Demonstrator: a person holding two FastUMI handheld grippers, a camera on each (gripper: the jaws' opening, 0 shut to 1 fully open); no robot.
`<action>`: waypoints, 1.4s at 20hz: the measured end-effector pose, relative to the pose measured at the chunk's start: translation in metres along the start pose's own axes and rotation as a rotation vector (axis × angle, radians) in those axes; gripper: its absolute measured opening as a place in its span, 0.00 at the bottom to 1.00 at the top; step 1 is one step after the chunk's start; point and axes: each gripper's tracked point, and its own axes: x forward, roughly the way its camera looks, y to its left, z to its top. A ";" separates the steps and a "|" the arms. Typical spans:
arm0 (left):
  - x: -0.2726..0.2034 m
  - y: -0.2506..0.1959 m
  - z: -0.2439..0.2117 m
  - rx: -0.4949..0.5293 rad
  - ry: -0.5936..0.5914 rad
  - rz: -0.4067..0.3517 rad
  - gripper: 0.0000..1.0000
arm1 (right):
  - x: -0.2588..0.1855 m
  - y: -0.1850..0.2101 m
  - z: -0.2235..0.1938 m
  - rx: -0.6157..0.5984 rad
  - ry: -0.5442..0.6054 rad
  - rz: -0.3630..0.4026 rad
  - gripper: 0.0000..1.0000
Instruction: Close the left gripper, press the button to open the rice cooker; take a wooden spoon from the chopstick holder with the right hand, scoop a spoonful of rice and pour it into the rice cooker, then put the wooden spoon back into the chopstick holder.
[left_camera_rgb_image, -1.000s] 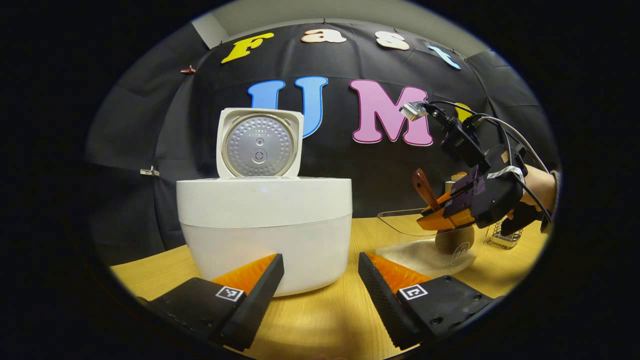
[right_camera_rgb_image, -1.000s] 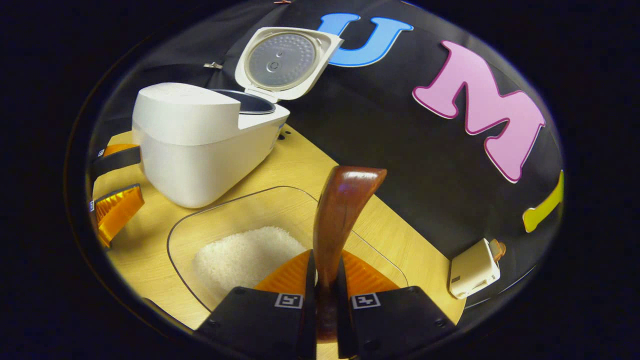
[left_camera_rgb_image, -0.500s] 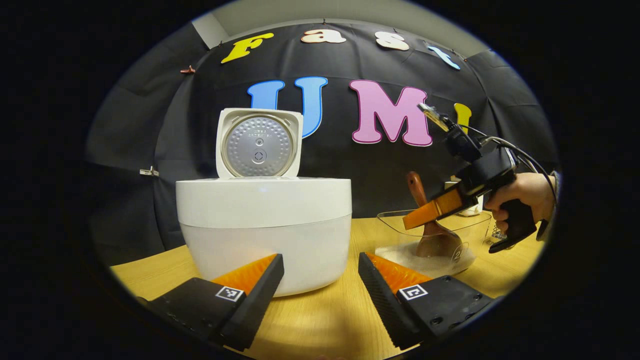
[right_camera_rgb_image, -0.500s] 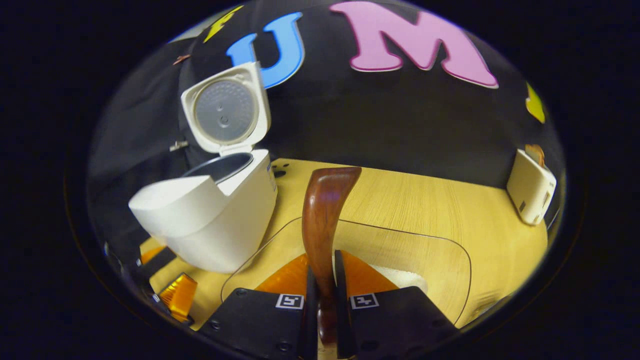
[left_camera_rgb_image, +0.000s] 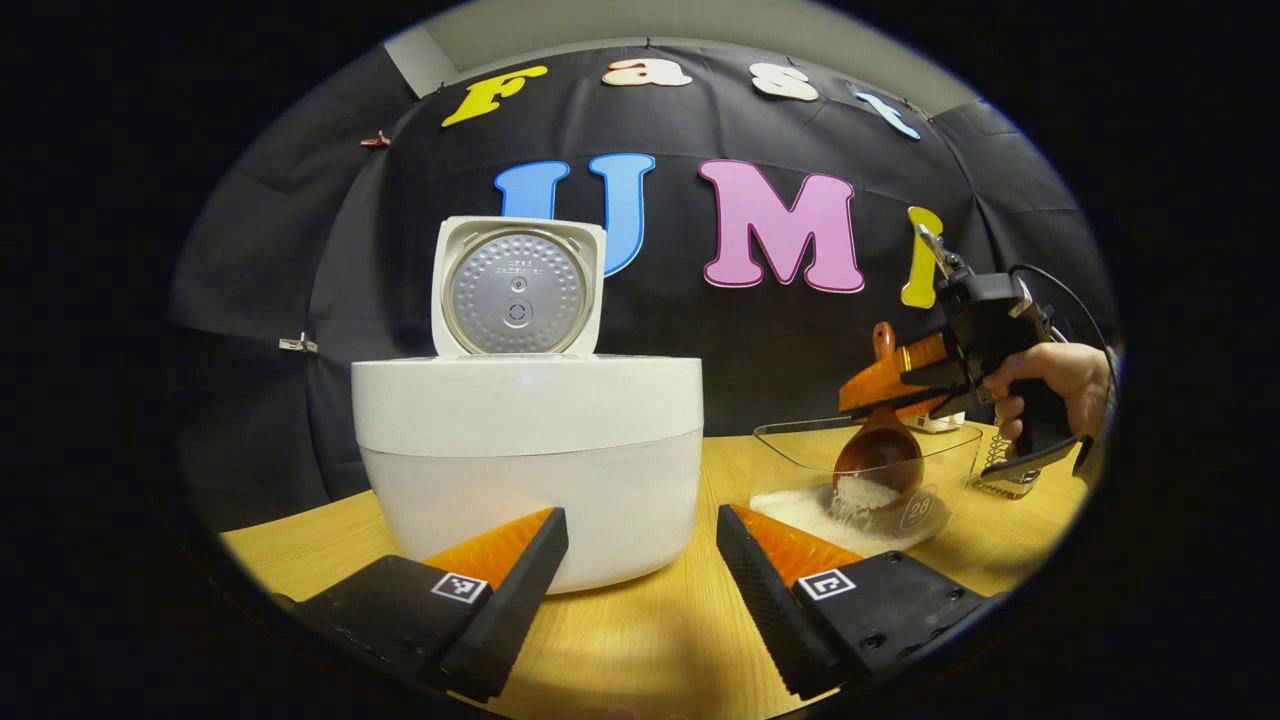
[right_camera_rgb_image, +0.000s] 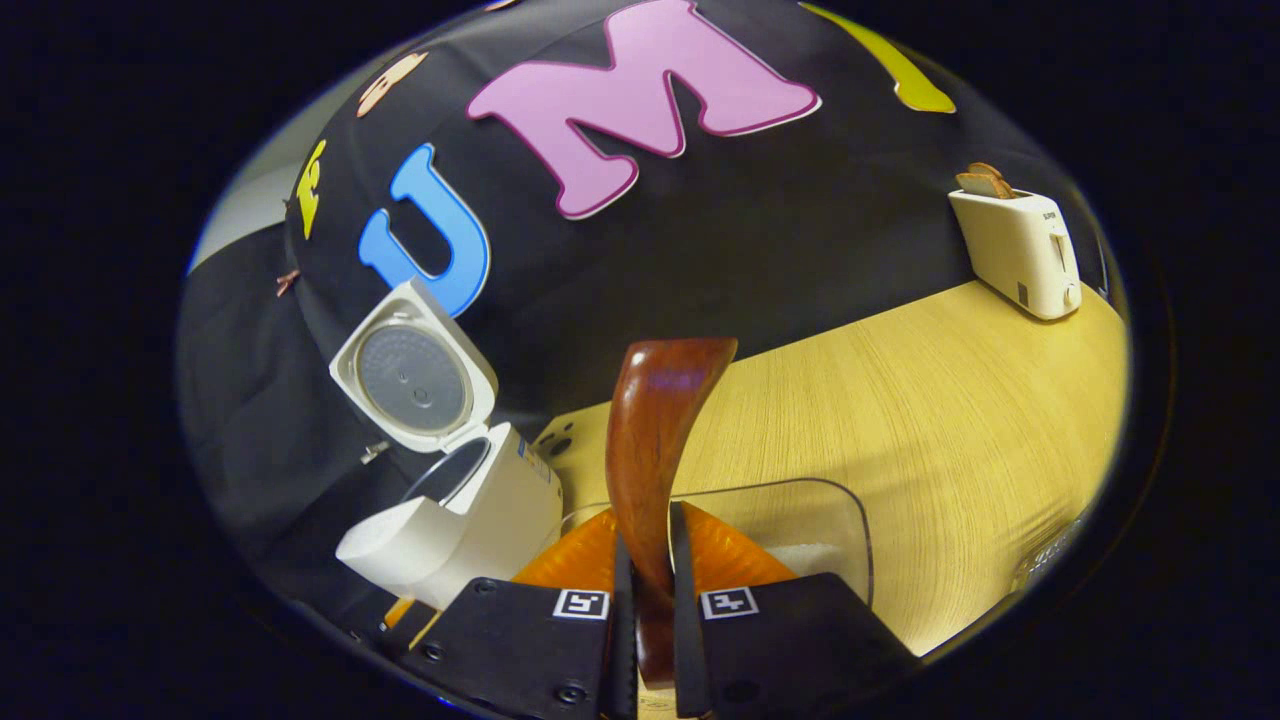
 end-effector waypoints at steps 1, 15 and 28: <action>0.000 0.000 -0.001 0.001 0.000 -0.005 0.97 | -0.002 0.000 0.007 0.020 -0.024 0.000 0.18; -0.004 0.001 0.000 0.003 -0.003 -0.087 0.96 | -0.020 0.046 0.084 0.299 -0.229 0.059 0.18; -0.013 0.003 0.000 0.002 0.002 -0.081 0.97 | 0.062 0.195 0.092 0.354 -0.183 0.221 0.18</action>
